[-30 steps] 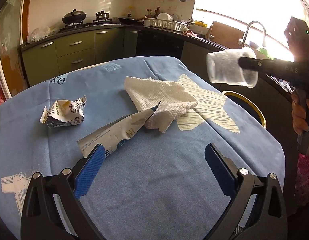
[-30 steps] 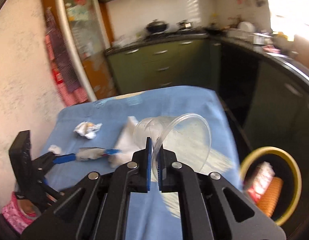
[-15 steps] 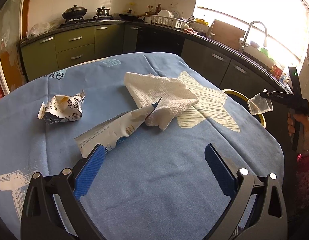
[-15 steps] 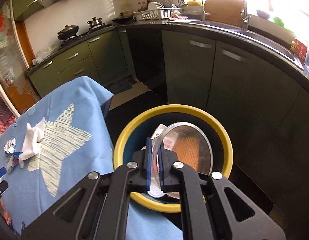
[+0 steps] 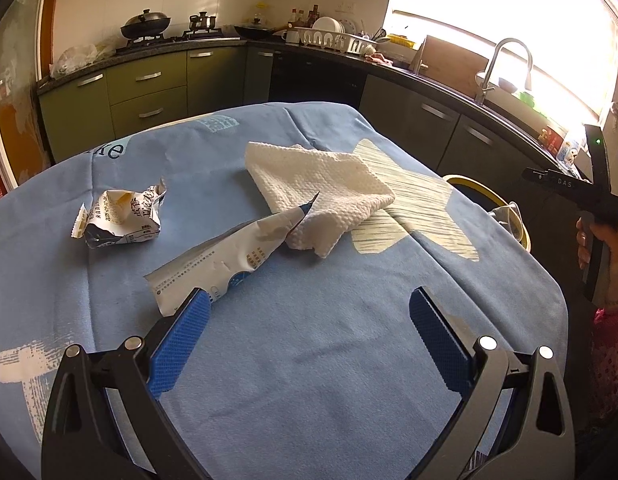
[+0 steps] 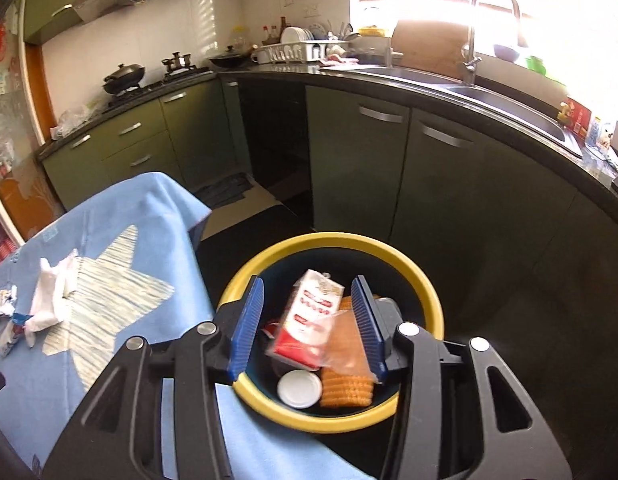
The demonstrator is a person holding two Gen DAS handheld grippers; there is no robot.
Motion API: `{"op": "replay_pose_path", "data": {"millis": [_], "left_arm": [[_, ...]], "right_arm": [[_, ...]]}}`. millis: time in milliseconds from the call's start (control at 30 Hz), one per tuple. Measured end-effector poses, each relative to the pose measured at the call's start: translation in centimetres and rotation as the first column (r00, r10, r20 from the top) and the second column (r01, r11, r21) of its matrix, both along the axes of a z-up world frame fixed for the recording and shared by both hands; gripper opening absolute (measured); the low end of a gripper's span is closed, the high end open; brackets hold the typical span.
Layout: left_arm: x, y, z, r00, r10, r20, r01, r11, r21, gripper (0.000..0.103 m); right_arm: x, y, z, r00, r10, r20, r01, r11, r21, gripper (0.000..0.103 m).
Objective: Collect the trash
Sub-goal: 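Carry the plastic cup over the bin and open the right gripper, then grasp the white toothpaste tube with the left gripper and lift it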
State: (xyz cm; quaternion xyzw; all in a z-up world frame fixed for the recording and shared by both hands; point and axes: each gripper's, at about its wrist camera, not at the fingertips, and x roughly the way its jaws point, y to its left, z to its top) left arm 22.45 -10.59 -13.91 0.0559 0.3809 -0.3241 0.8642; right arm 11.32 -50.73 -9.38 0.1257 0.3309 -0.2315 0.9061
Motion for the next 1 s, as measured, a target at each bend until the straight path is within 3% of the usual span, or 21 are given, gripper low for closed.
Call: {"op": "replay_pose_path", "data": {"millis": [367,533,600,733,900,1000], "left_arm": [[0.1,0.4,1.9,0.999,-0.038,0.022,0.038,0.999,0.010,0.098],[1.4,-0.1,3.4,0.989,-0.140,0.056,0.133,0.985,0.110,0.098],[2.5,-0.7,3.0,0.978,-0.204,0.045,0.195,0.969,0.155,0.098],[4.9,-1.5,2.0,0.957,-0.290,0.002,0.286,0.944,0.167,0.098],[7.8,-2.1,-0.2,0.949,-0.311,-0.049,0.314,0.928,0.199,0.098],[8.4,-1.8,-1.0,0.947,-0.315,-0.065,0.322,0.926,0.199,0.089]], "right_arm": [[-0.5,3.7,0.1,0.986,0.156,0.059,-0.161,0.982,0.097,0.046],[-1.0,4.2,0.1,0.981,0.178,0.076,-0.186,0.975,0.121,0.047],[-1.2,4.4,0.0,0.979,0.185,0.084,-0.195,0.972,0.134,0.047],[-1.2,5.0,0.0,0.975,0.203,0.088,-0.213,0.967,0.139,0.047],[-1.0,5.3,0.1,0.972,0.220,0.086,-0.230,0.963,0.143,0.048],[-1.0,5.5,0.1,0.971,0.223,0.086,-0.234,0.961,0.145,0.048]]}}
